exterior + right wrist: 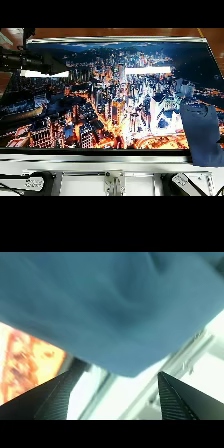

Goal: Fold the shirts.

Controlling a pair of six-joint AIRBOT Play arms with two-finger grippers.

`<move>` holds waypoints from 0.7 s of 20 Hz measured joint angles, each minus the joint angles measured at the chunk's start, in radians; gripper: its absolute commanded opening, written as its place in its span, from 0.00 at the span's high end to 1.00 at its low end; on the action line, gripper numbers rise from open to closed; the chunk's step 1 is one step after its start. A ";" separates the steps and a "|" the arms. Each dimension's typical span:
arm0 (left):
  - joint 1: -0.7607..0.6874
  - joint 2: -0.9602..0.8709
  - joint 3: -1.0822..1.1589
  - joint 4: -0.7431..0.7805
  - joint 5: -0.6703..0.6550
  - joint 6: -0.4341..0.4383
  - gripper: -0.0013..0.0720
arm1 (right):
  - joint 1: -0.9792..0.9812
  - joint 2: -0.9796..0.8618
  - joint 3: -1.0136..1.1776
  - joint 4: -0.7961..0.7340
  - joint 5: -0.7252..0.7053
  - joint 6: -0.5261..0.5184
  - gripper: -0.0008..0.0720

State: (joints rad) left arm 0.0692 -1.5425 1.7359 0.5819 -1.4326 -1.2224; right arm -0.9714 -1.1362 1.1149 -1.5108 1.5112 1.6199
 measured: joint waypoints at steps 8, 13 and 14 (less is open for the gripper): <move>-0.275 -0.008 0.000 0.689 -0.032 -0.181 0.05 | 0.269 -0.011 0.364 0.195 -0.122 -0.107 0.06; -0.436 -0.022 0.000 0.908 -0.040 -0.272 0.03 | 0.622 -0.111 0.372 0.101 -0.023 -0.113 0.06; -0.443 -0.024 0.000 0.927 -0.045 -0.288 0.03 | 0.671 -0.130 0.372 0.093 -0.006 -0.113 0.06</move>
State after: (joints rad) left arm -0.3733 -1.5661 1.7359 1.5085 -1.4773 -1.5101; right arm -0.3004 -1.2663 1.4868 -1.4174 1.5055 1.5066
